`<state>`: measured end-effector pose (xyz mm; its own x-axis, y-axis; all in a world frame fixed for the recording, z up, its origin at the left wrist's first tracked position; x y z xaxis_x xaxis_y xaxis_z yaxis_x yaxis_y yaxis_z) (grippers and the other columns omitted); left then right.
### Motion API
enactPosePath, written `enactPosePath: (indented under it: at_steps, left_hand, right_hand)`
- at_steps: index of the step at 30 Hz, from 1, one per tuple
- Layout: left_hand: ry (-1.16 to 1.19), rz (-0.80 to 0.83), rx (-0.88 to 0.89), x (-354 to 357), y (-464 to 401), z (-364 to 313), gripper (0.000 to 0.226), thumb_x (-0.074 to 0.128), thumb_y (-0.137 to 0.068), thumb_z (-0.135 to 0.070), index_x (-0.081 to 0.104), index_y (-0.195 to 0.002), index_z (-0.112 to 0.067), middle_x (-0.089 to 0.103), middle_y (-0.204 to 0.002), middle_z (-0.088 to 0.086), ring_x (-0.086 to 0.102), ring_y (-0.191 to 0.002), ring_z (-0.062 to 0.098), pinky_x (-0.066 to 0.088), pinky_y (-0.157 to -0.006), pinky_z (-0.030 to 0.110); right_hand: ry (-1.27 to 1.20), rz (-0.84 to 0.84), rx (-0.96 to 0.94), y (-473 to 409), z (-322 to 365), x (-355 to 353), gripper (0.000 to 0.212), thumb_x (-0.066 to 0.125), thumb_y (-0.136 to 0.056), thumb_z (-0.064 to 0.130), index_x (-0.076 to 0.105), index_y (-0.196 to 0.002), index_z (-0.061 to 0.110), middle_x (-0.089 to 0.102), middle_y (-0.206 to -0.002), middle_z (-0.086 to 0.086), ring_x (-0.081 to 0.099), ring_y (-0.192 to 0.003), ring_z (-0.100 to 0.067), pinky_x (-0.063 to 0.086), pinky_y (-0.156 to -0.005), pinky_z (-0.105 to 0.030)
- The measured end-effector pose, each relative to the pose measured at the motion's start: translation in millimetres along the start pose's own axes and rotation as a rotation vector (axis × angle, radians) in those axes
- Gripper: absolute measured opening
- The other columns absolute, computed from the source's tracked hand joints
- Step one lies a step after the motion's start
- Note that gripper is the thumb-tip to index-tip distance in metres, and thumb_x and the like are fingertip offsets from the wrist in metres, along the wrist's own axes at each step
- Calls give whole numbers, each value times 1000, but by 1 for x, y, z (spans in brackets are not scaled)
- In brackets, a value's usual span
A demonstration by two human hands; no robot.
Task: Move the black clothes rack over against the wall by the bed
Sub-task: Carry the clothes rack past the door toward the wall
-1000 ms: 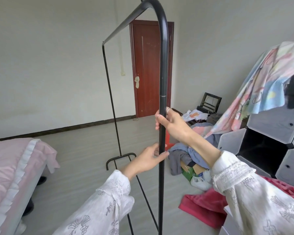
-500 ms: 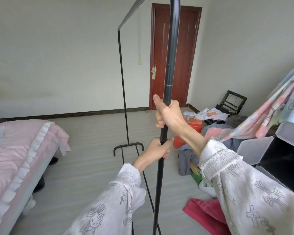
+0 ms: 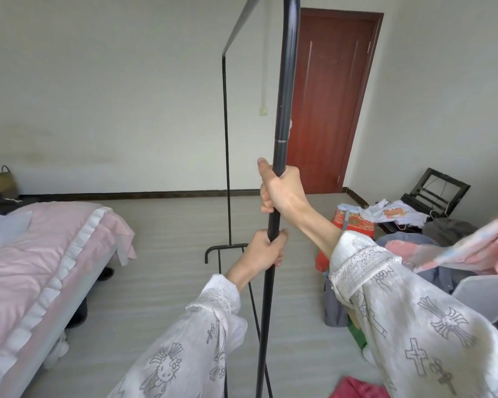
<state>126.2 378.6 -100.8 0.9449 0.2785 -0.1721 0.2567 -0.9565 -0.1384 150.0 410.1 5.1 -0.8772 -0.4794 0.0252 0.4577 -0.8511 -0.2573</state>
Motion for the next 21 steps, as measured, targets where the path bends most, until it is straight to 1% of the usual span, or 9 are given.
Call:
enactPosePath:
  at_steps: [2, 4, 7, 11, 15, 19, 21]
  left_hand:
    - [-20, -22, 12, -11, -20, 4, 44, 43, -93, -20, 29, -52, -18, 33, -36, -4, 32, -33, 9, 38, -42, 18]
    - [-18, -61, 20, -27, -44, 9, 44, 42, -93, -19, 28, -52, -18, 31, -42, 2, 31, -33, 10, 35, -40, 17]
    - [-16, -88, 13, -49, -81, 16, 44, 41, -93, -17, 27, -52, -18, 31, -46, 2, 30, -32, 9, 33, -38, 15]
    - [-67, -107, 18, -70, -122, 23, 44, 39, -93, -19, 31, -51, -14, 36, -48, 4, 33, -33, 7, 33, -39, 11]
    - [-55, -123, 11, -92, -168, 36, 43, 39, -94, -20, 32, -52, -14, 35, -49, 3, 34, -39, 13, 34, -40, 12]
    - [-54, -156, 4, -109, -215, 50, 41, 40, -93, -19, 36, -53, -13, 37, -49, 4, 35, -33, 6, 34, -39, 14]
    - [-44, -184, 1, -118, -241, 55, 41, 41, -92, -17, 34, -52, -13, 37, -48, 4, 34, -32, 5, 34, -39, 15]
  right_hand:
    - [20, 3, -10, -21, -6, 6, 43, 48, -96, 27, 26, -60, 18, 26, -48, -2, 20, -34, -15, 21, -37, -22]
    - [21, 11, -23, -50, -12, 16, 42, 48, -96, 27, 27, -60, 18, 26, -48, -2, 20, -33, -15, 22, -36, -20]
    - [33, 15, -25, -89, -21, 28, 42, 48, -96, 26, 29, -60, 16, 28, -46, -2, 21, -29, -14, 24, -34, -18]
    - [51, 26, -31, -134, -31, 40, 44, 46, -97, 26, 28, -58, 16, 29, -47, -4, 22, -28, -13, 25, -34, -17]
    - [38, 49, -13, -183, -46, 52, 43, 45, -97, 25, 27, -59, 17, 27, -49, -4, 21, -30, -13, 22, -35, -19]
    - [35, 56, -22, -230, -58, 59, 43, 45, -97, 24, 27, -58, 17, 28, -48, -4, 22, -29, -13, 24, -33, -17]
    - [31, 62, -32, -257, -64, 62, 44, 45, -97, 24, 28, -58, 17, 29, -47, -4, 22, -27, -12, 24, -32, -16]
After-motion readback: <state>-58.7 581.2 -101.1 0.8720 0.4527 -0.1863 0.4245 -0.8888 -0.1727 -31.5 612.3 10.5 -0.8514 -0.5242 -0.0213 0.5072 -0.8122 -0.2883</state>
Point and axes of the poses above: each hand's wrist, its own y-axis away from the middle knuckle, its own x-axis out of the palm, z = x × y, the point moved 9 cm from there along -y, towards the middle knuckle
